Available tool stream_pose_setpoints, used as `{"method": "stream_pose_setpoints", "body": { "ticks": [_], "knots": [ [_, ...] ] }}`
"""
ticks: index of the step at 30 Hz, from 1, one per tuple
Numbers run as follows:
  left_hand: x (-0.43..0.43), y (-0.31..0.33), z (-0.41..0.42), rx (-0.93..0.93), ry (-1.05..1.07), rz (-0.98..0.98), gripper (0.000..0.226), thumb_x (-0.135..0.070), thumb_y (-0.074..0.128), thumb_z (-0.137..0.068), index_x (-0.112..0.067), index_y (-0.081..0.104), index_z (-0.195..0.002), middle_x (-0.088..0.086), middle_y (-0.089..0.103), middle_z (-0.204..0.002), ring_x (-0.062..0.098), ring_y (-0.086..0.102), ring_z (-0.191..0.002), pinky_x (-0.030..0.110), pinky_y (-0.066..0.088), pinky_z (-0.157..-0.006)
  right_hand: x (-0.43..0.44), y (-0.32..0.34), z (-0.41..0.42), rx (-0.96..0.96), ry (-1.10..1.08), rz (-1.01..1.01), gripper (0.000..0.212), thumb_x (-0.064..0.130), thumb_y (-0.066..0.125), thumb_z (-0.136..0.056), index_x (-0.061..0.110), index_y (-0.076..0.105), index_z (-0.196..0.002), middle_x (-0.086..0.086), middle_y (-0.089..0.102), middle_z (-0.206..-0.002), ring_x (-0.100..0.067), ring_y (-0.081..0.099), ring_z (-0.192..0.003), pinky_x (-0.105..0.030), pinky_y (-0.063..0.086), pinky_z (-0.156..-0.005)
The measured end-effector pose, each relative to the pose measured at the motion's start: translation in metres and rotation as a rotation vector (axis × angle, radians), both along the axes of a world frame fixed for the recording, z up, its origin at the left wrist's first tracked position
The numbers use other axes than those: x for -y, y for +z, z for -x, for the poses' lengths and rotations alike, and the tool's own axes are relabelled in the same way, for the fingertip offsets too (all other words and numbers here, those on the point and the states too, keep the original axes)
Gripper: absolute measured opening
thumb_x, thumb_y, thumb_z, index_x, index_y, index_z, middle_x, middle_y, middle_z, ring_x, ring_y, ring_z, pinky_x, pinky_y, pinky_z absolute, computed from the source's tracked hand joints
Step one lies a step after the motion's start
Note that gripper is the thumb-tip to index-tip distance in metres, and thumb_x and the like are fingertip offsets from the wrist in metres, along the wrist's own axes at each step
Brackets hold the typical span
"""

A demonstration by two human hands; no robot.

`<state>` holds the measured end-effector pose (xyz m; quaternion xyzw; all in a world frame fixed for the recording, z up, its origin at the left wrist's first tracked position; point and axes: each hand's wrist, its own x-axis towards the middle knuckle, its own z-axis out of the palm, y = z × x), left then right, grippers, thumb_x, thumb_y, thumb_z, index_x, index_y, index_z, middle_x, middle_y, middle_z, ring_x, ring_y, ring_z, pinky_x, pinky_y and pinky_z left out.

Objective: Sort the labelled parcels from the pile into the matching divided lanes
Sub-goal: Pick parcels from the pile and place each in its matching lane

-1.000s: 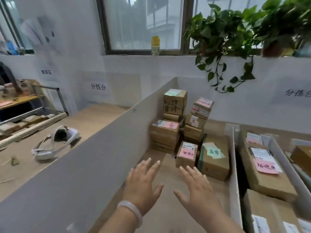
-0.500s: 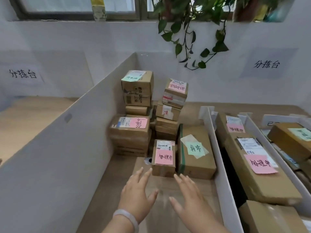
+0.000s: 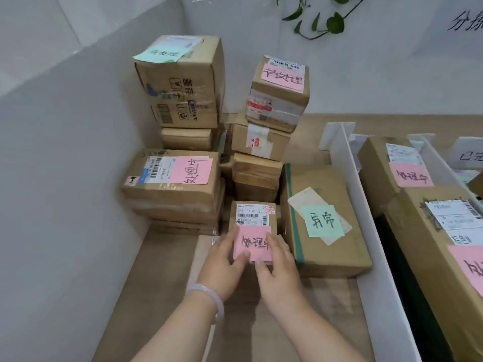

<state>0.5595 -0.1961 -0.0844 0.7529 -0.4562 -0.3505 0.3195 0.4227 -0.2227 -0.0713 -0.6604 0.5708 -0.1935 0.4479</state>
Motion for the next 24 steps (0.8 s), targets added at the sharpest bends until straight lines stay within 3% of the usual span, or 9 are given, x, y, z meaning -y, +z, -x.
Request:
{"method": "stream_pose_setpoints", "body": {
  "ticks": [3,7,11,12,14,15,17,20,24],
  "knots": [
    [-0.006,-0.004,0.003,-0.125,0.07,0.042,0.058,-0.02,0.059,-0.096,-0.041,0.035,-0.145,-0.017,0.046,-0.137,-0.003,0.044,-0.123,-0.003,0.031,-0.09,-0.004,-0.01,-0.003,0.061,-0.052,-0.103,0.06,0.023,0.052,-0.097,0.037,0.027,-0.15,0.002,0.015,-0.161,-0.012,0.014,-0.147,-0.032,0.016,-0.12],
    [-0.024,0.003,0.008,-0.164,0.132,0.15,0.056,-0.013,0.062,-0.094,-0.047,0.042,-0.133,-0.019,0.051,-0.136,-0.006,0.045,-0.125,0.021,0.037,-0.107,-0.019,-0.008,0.003,0.141,-0.072,-0.048,0.056,0.022,0.054,-0.095,0.048,0.032,-0.141,0.006,0.024,-0.157,-0.01,0.023,-0.143,-0.037,0.024,-0.118],
    [-0.054,0.029,0.022,-0.142,0.189,0.215,0.056,-0.013,0.062,-0.093,-0.044,0.044,-0.136,-0.017,0.049,-0.133,-0.003,0.044,-0.125,0.028,0.038,-0.108,-0.048,0.02,0.019,0.255,-0.115,0.027,0.045,0.026,0.053,-0.095,0.059,0.047,-0.124,0.02,0.033,-0.144,-0.002,0.032,-0.134,-0.043,0.041,-0.108],
    [-0.062,0.038,0.028,-0.14,0.19,0.238,0.056,-0.013,0.062,-0.093,-0.044,0.043,-0.135,-0.018,0.047,-0.133,-0.005,0.043,-0.125,0.026,0.037,-0.108,-0.056,0.028,0.025,0.285,-0.127,0.047,0.042,0.025,0.053,-0.095,0.056,0.05,-0.124,0.021,0.035,-0.14,-0.001,0.035,-0.132,-0.041,0.044,-0.106],
    [-0.08,0.059,0.041,-0.144,0.169,0.304,0.056,-0.011,0.061,-0.094,-0.048,0.041,-0.131,-0.024,0.041,-0.132,-0.018,0.037,-0.121,0.011,0.034,-0.103,-0.073,0.049,0.039,0.32,-0.131,0.098,0.042,0.018,0.054,-0.097,0.052,0.052,-0.121,0.019,0.039,-0.137,0.003,0.037,-0.129,-0.021,0.042,-0.104],
    [-0.089,0.07,0.048,-0.15,0.151,0.334,0.055,-0.014,0.061,-0.094,-0.049,0.04,-0.13,-0.024,0.039,-0.132,-0.023,0.034,-0.119,0.002,0.032,-0.097,-0.082,0.061,0.046,0.327,-0.13,0.118,0.043,0.015,0.054,-0.097,0.052,0.052,-0.119,0.018,0.04,-0.136,0.005,0.038,-0.127,-0.009,0.039,-0.098],
    [-0.108,0.089,0.062,-0.177,0.115,0.373,0.052,-0.026,0.062,-0.088,-0.049,0.041,-0.13,-0.02,0.038,-0.132,-0.026,0.033,-0.116,-0.005,0.031,-0.087,-0.1,0.084,0.062,0.345,-0.135,0.142,0.043,0.013,0.054,-0.097,0.051,0.053,-0.117,0.019,0.04,-0.133,0.01,0.038,-0.124,0.002,0.036,-0.088],
    [-0.137,0.117,0.08,-0.223,0.077,0.406,0.058,-0.033,0.06,-0.076,-0.05,0.041,-0.128,-0.016,0.038,-0.131,-0.028,0.034,-0.113,-0.008,0.029,-0.083,-0.133,0.112,0.086,0.365,-0.16,0.187,0.039,0.017,0.057,-0.096,0.049,0.053,-0.119,0.023,0.042,-0.131,0.011,0.039,-0.122,-0.002,0.041,-0.085],
    [-0.18,0.143,0.11,-0.232,-0.005,0.473,0.056,-0.025,0.067,-0.086,-0.046,0.041,-0.131,-0.012,0.04,-0.129,-0.031,0.034,-0.108,-0.008,0.03,-0.081,-0.184,0.137,0.12,0.384,-0.226,0.26,0.04,0.022,0.058,-0.095,0.052,0.052,-0.121,0.026,0.043,-0.13,0.009,0.042,-0.123,-0.003,0.042,-0.084]
  ]
}}
